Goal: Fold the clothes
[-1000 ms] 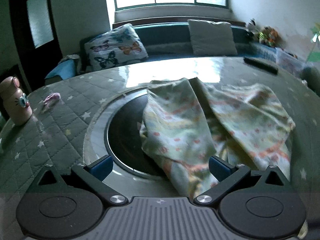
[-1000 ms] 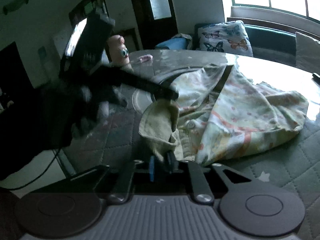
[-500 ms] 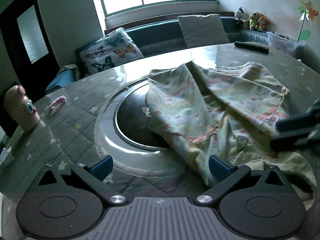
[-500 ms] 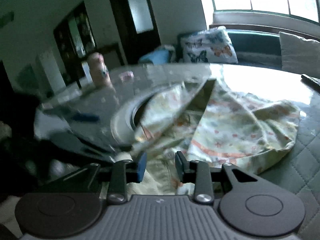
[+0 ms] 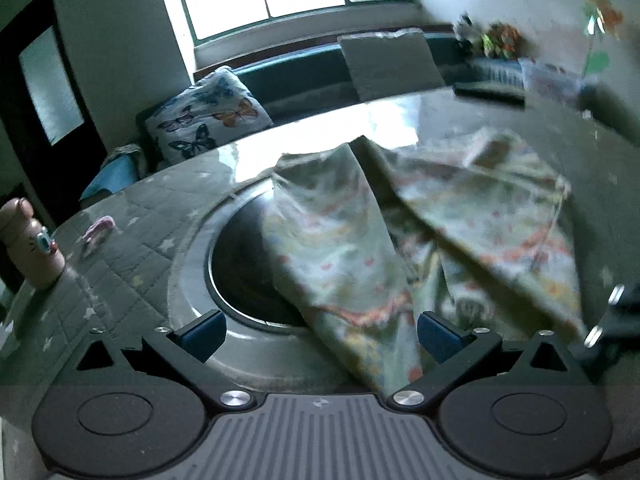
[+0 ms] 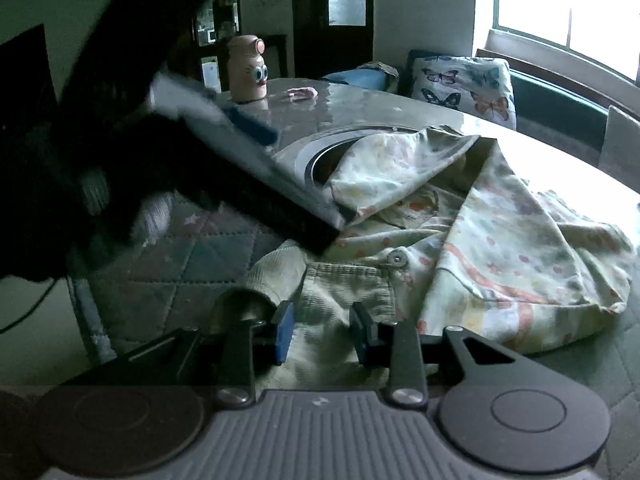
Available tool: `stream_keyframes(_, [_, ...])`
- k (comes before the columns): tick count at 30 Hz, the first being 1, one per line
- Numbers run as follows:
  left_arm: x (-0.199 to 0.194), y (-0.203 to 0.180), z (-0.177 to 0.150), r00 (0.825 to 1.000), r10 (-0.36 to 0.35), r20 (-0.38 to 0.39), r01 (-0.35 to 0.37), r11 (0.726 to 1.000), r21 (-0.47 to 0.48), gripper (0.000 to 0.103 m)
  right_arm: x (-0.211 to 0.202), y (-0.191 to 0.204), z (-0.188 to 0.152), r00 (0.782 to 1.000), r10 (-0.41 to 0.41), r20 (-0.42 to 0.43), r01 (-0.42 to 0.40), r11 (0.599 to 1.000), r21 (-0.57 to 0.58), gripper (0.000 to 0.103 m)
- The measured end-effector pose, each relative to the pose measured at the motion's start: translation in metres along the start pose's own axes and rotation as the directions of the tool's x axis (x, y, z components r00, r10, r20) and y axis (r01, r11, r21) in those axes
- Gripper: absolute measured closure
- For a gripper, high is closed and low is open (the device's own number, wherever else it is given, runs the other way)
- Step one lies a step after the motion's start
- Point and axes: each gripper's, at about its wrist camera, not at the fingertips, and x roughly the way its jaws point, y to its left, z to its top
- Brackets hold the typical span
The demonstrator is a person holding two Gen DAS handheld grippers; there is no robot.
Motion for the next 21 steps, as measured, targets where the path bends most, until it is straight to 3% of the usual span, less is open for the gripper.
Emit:
stream_keyframes(5, [0.009, 0.008, -0.011, 0.999, -0.005, -0.048, 0.004, 1.0, -0.03, 0.0, -0.013, -0.018, 0.005, 1.0, -0.009, 0.011, 0.009, 0.998, 0.061, 0.072])
stream_keyframes(13, [-0.002, 0.021, -0.013, 0.999, 0.021, -0.034, -0.023, 0.999, -0.041, 0.0, -0.016, -0.042, 0.017, 0.998, -0.057, 0.042, 0.052, 0.992, 0.113, 0.072])
stream_keyframes(21, [-0.007, 0.034, -0.036, 0.996, 0.038, -0.079, -0.044, 0.996, -0.074, 0.0, 0.008, -0.007, 0.014, 0.999, 0.04, 0.02, -0.04, 0.999, 0.0, 0.071])
